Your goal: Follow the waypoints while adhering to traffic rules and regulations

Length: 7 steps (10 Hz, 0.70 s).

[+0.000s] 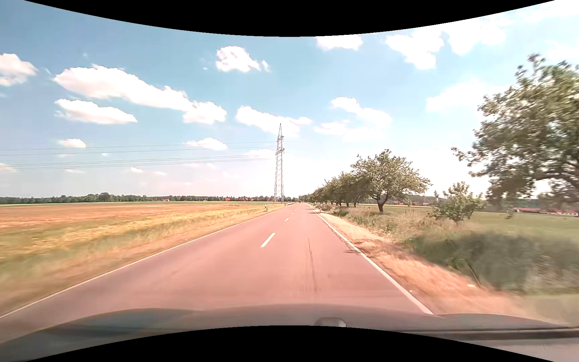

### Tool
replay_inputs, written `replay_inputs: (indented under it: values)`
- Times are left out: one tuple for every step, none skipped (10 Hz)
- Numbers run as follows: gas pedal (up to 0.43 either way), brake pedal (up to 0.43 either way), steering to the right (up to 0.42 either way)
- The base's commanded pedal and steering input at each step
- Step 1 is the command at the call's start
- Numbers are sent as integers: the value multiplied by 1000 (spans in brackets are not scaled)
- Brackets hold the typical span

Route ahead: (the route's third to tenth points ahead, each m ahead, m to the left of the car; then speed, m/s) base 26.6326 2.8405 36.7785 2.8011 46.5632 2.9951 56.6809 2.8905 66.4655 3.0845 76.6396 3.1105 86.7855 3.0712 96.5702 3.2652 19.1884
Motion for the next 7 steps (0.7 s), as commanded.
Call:
replay_inputs:
  values:
    - [209, 0, 0]
    - [209, 0, 0]
    - [209, 0, -1]
    - [209, 0, -2]
    - [209, 0, -2]
    - [209, 0, -2]
    - [209, 0, -2]
